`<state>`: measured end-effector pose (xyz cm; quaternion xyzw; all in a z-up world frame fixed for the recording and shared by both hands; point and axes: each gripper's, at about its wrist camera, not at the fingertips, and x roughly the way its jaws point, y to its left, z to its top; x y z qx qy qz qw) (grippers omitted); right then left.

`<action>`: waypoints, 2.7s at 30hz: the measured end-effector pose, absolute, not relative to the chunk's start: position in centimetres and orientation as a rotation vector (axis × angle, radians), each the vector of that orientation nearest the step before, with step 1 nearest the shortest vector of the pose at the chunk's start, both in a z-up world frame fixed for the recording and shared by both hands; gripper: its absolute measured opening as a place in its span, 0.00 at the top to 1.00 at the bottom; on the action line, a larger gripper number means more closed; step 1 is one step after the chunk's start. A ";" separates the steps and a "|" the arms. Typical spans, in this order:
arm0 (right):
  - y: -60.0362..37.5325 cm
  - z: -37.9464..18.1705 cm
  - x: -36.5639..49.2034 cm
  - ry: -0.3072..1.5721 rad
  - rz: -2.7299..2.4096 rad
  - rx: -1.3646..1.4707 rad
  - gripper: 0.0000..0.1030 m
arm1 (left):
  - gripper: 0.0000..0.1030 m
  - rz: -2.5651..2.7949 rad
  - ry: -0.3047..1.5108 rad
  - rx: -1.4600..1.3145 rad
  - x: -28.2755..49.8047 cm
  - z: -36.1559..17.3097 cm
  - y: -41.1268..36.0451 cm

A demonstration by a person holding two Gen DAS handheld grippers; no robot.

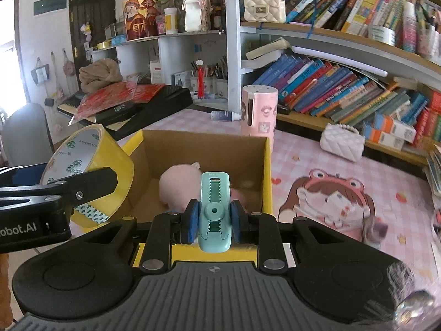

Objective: Organize objects
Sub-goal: 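Lower the tape roll and stapler into the yellow box, then open both tools to release the tape roll and stapler in the box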

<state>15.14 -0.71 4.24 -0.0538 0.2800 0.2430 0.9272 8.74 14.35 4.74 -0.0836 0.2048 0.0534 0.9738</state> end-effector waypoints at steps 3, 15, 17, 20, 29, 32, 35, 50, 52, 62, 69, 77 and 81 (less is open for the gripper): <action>-0.5 3.6 17.3 0.588 0.517 -0.129 0.78 | 0.12 0.131 0.435 -0.173 10.3 4.1 14.1; 1.6 0.7 22.0 0.639 0.616 -0.259 0.78 | 0.12 0.174 0.536 -0.135 15.2 2.4 13.6; 2.0 0.1 22.6 0.654 0.631 -0.279 0.78 | 0.12 0.195 0.559 -0.129 15.8 2.0 13.6; 2.1 -0.5 23.3 0.671 0.639 -0.279 0.77 | 0.12 0.212 0.592 -0.138 16.5 1.4 13.7; 3.0 -1.1 23.9 0.645 0.682 -0.390 0.77 | 0.12 0.205 0.646 -0.139 17.7 0.3 13.4; 3.1 -1.3 24.0 0.636 0.691 -0.422 0.77 | 0.12 0.207 0.667 -0.159 18.0 -0.1 13.6; 3.3 -1.5 23.8 0.622 0.692 -0.455 0.77 | 0.12 0.208 0.674 -0.143 18.1 -0.3 13.4; 3.4 -1.7 23.8 0.617 0.683 -0.471 0.75 | 0.11 0.208 0.640 -0.147 17.3 0.1 13.6; 3.2 -1.6 23.7 0.619 0.674 -0.454 0.74 | 0.10 0.201 0.607 -0.139 16.7 0.5 13.5; 2.6 0.1 22.0 0.580 0.635 -0.383 0.72 | 0.09 0.206 0.500 -0.156 13.4 2.9 14.1; 1.7 1.5 19.6 0.529 0.586 -0.348 0.72 | 0.09 0.228 0.471 -0.189 10.6 3.2 15.1; 0.0 2.7 16.2 0.465 0.487 -0.281 0.69 | 0.09 0.232 0.460 -0.208 7.3 3.1 15.6; -1.0 3.0 14.3 0.459 0.445 -0.245 0.66 | 0.09 0.225 0.466 -0.205 5.7 3.0 15.5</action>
